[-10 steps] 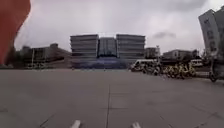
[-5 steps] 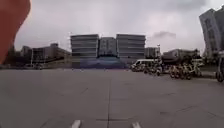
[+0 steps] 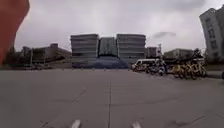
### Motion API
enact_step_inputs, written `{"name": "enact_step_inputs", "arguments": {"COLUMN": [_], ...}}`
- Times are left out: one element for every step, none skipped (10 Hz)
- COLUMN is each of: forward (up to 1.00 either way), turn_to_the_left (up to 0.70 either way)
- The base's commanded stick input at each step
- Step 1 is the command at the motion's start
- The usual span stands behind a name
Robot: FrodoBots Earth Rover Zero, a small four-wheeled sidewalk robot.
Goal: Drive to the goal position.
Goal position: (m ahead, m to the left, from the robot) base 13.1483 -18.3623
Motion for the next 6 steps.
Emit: {"name": "enact_step_inputs", "arguments": {"forward": [0.70, 0.70, 0.70, 0.70, 0.70, 0.70], "turn_to_the_left": [0.00, 0.00, 0.00, 0.00, 0.00, 0.00]}}
